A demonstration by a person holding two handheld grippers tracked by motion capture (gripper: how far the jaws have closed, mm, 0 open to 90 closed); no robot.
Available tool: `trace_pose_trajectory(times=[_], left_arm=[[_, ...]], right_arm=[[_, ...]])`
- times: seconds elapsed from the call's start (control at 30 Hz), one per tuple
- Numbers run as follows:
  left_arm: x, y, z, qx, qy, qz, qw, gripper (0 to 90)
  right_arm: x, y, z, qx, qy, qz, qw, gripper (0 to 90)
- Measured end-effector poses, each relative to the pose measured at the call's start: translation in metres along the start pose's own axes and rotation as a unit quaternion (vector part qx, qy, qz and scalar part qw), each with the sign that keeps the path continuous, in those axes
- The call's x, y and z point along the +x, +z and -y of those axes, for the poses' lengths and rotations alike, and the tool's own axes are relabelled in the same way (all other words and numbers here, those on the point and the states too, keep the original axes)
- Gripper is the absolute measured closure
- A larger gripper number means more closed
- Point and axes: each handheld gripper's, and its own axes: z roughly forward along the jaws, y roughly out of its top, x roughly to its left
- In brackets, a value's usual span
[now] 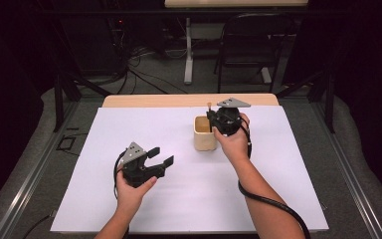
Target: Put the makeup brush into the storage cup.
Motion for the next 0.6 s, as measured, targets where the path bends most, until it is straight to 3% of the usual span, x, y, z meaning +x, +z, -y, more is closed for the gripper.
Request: trace_pose_trajectory(times=[0.6], left_arm=[[0.0001,-0.0005,-0.0003,-0.001,0.000,0.000,1.0000,34.5]], right_arm=[[0.0006,0.0044,0.0037,0.013,-0.003,-0.001,0.9999,83.8]])
